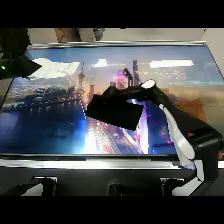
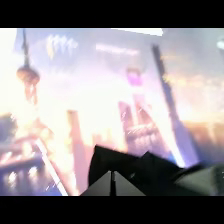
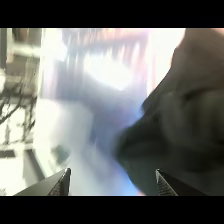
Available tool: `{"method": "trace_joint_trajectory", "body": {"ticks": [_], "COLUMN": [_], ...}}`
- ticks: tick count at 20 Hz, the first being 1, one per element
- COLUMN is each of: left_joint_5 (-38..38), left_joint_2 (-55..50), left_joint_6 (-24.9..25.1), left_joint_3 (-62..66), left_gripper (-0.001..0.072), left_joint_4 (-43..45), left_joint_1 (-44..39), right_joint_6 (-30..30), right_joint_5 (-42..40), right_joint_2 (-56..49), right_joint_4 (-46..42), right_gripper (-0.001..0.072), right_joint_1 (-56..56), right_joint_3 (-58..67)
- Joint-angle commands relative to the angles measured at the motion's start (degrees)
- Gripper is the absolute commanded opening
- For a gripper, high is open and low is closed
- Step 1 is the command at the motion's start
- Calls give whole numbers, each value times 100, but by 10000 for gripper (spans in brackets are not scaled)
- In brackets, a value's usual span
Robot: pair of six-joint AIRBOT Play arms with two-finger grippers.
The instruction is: Fold the shirts.
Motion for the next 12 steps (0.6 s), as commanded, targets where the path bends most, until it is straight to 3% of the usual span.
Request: {"method": "trace_joint_trajectory", "body": {"ticks": [1,4,6,8,10,12], "left_joint_5": [-17,-4,11,39,33,35], "left_joint_2": [28,28,28,28,28,28], "left_joint_6": [28,28,46,42,42,39], "left_joint_3": [-380,-393,-393,-393,-393,-393], "left_gripper": [27,27,27,27,27,27], "left_joint_4": [267,472,487,481,481,461], "left_joint_1": [20,61,76,70,70,70], "right_joint_6": [-52,800,973,964,431,236], "right_joint_5": [282,1786,2306,1598,485,-107], "right_joint_2": [476,966,1172,1193,1141,973], "right_joint_4": [-957,-3609,-4614,-3928,-2223,-1631], "right_gripper": [628,628,629,648,655,654], "right_joint_1": [-761,-1659,-1781,-1779,-1742,-1593], "right_joint_3": [7,-35,-699,-1650,-2382,-2577]}}
